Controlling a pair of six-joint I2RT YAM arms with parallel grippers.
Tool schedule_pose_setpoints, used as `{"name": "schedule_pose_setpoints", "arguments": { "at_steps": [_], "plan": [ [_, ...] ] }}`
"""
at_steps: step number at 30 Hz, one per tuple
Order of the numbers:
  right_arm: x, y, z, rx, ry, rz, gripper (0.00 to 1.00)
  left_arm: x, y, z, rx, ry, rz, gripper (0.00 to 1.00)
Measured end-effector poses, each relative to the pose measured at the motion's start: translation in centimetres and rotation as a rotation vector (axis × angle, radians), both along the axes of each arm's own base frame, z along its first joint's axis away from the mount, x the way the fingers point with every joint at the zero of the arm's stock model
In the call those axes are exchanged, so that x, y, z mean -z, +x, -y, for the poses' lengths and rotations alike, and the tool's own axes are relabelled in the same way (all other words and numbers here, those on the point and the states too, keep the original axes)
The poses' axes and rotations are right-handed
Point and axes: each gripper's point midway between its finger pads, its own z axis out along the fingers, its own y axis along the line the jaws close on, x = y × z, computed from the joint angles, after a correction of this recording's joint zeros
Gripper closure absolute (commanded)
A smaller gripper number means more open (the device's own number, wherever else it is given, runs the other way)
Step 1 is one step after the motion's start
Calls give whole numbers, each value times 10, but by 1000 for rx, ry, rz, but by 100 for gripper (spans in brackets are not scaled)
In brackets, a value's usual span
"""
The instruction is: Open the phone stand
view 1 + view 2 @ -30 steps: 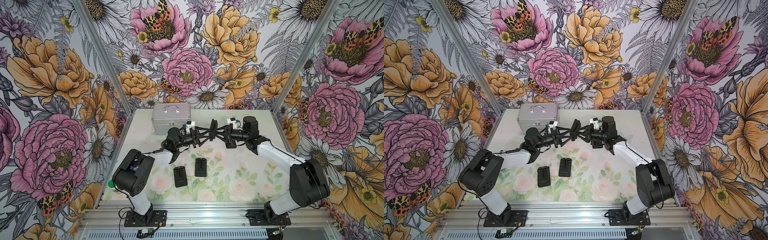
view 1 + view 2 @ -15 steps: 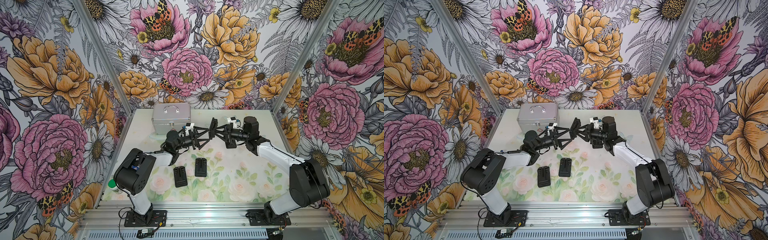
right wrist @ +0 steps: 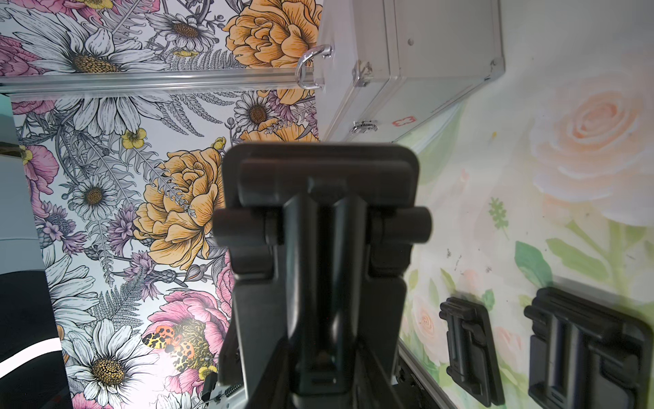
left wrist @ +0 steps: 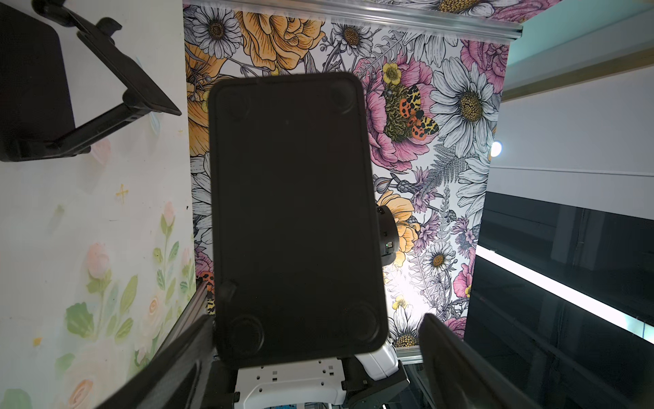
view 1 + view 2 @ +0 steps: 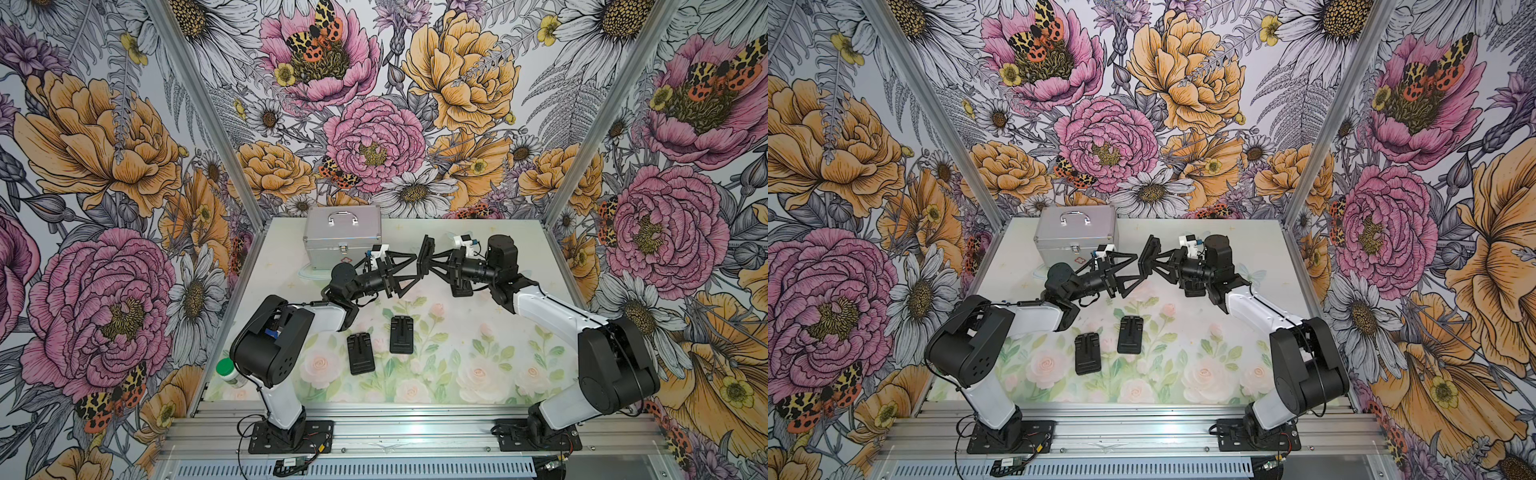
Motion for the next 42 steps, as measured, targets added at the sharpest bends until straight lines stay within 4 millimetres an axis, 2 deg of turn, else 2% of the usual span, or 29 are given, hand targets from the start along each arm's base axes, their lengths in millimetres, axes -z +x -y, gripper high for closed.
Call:
{"name": "schedule_pose_setpoints", "arguments": {
  "at_steps": [8,16,23,27,34,42],
  "plan": [
    [1,0,-2,-5,1,4,100,1,-1,2,7,-7,-11,13],
    [2,1,-3,-9,3,5,100,6,0,3,10,-7,-34,23],
    [4,0,-3,-10,4,8,100,6,-2,4,16,-6,-33,18],
    [6,-1,-3,-16,4,2,100,6,-5,7,29,-4,-34,18],
    [6,-3,-3,-24,5,1,100,9,-9,11,48,8,-29,32],
    [9,-4,-3,-23,4,2,100,10,-9,11,47,16,-27,35]
  ]
}}
